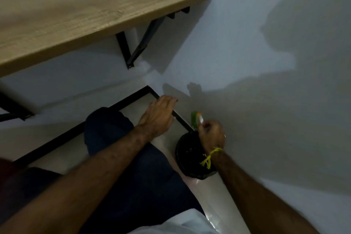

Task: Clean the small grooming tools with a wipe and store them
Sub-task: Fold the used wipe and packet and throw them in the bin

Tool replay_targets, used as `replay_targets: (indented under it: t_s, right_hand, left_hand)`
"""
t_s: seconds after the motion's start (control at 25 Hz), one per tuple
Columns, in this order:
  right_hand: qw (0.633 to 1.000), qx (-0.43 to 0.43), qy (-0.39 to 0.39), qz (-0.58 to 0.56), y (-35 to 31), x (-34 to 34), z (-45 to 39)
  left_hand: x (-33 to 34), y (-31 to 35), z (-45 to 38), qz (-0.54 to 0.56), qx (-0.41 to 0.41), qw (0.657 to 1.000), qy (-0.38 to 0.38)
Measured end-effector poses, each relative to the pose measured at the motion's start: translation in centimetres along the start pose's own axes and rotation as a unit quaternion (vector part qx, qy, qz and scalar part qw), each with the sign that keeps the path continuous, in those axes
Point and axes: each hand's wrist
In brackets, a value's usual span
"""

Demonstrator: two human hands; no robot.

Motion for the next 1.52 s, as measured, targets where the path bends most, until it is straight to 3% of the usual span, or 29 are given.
replay_targets:
  t_s: [0.12, 0.24, 0.52, 0.72, 0.92, 1.08, 1.36, 1.52]
  right_hand:
    - [0.984, 0.027, -0.121, 0.129, 4.0, 3.1, 1.6]
    - [0.967, 0.043, -0.183, 0.174, 4.8, 4.1, 1.4]
    - [0.949, 0.104, -0.230, 0.188, 6.0, 5.0, 0.5]
    - [0.961, 0.096, -0.192, 0.176, 5.7, 4.3, -0.8]
    - [0.993, 0.037, -0.101, 0.045, 0.8, 2.6, -2.9]
    - [0.993, -0.080, 0.054, -0.070, -6.8, -1.0, -5.0]
    - [0.915, -0.202, 0.241, -0.252, -21.9, -12.3, -5.5]
    - [0.887, -0.246, 0.256, -0.296, -28.0, -17.3, -4.9]
  left_hand:
    - [1.7, -1.3, 0.3, -0.007, -0.028, 0.995, -0.091]
    - [2.7, -2.9, 0.8, -0.045, -0.029, 0.985, -0.162]
    - [4.2, -4.2, 1.4, -0.055, -0.039, 0.983, -0.168]
    - [4.2, -4.3, 1.2, -0.074, -0.018, 0.984, -0.162]
    - [3.9, -3.6, 1.3, -0.111, 0.014, 0.983, -0.147]
    - [0.6, -2.7, 0.8, -0.126, 0.036, 0.989, -0.063]
    - [-12.5, 4.3, -0.4, -0.081, 0.134, 0.965, 0.212]
    - [-21.2, 5.5, 1.4, -0.071, 0.116, 0.934, 0.329]
Point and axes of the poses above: each hand's wrist, its own z-axis away from the middle knuckle, its own x-axis out of the palm, y = z × x, and after that the axes turned 15 degrees about z, right-handed
